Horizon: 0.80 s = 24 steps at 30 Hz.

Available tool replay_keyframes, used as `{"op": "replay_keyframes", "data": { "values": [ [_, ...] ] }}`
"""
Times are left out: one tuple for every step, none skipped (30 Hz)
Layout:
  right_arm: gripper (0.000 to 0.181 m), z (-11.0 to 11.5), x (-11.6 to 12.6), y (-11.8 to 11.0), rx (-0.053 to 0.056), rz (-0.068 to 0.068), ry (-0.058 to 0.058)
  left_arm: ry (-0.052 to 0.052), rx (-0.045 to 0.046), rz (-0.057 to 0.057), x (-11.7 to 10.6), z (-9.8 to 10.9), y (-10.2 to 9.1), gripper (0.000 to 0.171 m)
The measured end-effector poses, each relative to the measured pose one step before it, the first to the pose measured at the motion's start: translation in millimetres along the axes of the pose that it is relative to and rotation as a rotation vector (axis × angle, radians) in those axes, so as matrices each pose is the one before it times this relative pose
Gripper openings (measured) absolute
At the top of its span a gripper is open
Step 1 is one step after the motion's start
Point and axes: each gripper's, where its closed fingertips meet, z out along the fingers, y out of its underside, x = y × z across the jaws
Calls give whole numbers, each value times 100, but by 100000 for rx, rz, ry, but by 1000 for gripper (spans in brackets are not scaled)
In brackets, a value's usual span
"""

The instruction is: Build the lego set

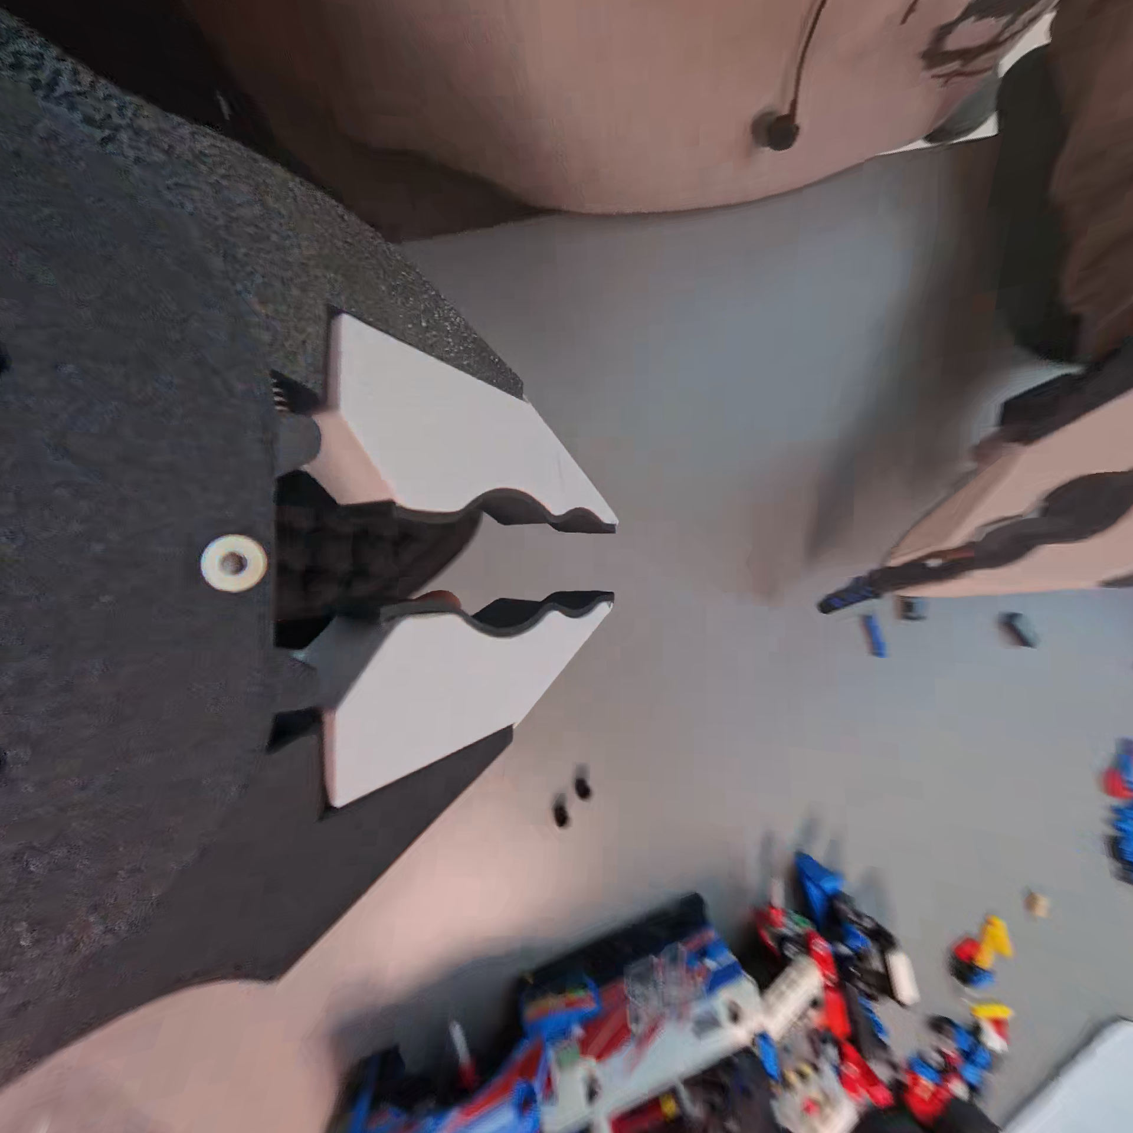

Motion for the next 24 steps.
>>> {"op": "replay_keyframes", "data": {
  "values": [
    [17, 98, -1308, 1557, -4954, 4773, -242, 3180, 1808, -4949, 195, -14, -153, 6],
    [18, 219, -1548, 1668, -5432, 5674, -1676, 2226, 1335, -3889, 128, 8, -73, 6],
    [21, 302, -1149, 1734, -5848, 4910, 700, 1955, 542, -2958, 148, 60, 41, 6],
    [22, 296, -908, 1450, -4315, 3954, 1912, 1534, 432, -1895, 168, 82, 76, 6],
    [22, 232, -1137, 992, -2500, 3700, 72, 1438, 90, -694, 205, 113, 139, 6],
    [22, 186, -1052, 419, -414, 3648, 75, 825, -213, 95, 178, 112, 147, 6],
    [21, 132, -615, 129, 29, 2465, 2315, 439, -240, 394, 136, 92, 121, 6],
    [21, 120, 146, 84, -1105, 1488, 6281, 445, -165, 486, 129, 73, 77, 6],
    [21, 123, 396, 96, -1863, 1202, 6590, 353, 121, 378, 125, 38, 20, 6],
    [21, 172, 12, -58, -1183, 1931, 2865, 269, 516, 126, 109, -9, -46, 6],
    [21, 187, -168, -42, -1504, 2345, 1133, 263, 551, 5, 109, -81, -59, 6],
    [21, 234, -210, 248, -3281, 878, 969, -5, 552, 142, 84, -126, -67, 6],
    [20, 257, 49, 314, -3588, -420, 2623, -355, 629, 280, 46, -162, -77, 6],
    [15, 172, 306, -93, -801, 272, 3544, -212, 636, 238, 57, -153, -97, 6],
    [11, 213, 262, -84, -528, 1338, 1822, 219, 494, 98, 102, -120, -93, 6],
    [6, 196, 276, -50, -569, 1791, 1045, 118, 542, 135, 93, -87, -136, 6],
    [3, 127, 176, -47, -657, 1366, 334, -54, 409, 428, 72, -60, -120, 6],
    [4, 54, -80, -9, -945, 788, -572, -290, 207, 632, 39, -27, -90, 6],
    [8, -21, -171, 27, -1008, 84, -544, -254, 146, 420, 30, -16, -38, 6],
    [13, -77, -210, 12, -773, 399, -480, 15, 66, 46, 43, -5, -20, 6],
    [17, -148, -177, -31, -336, 549, -139, 133, 83, -44, 57, -6, -12, 6],
    [19, -112, 7, -50, -25, 544, 886, 70, 71, 32, 39, -9, -32, 6],
    [18, 4, 84, -18, -68, 638, 1009, 168, 133, 116, 55, -15, -46, 6],
    [16, 151, 130, -36, -71, 916, 986, 327, 201, 59, 74, 0, -50, 6]
  ]
}}
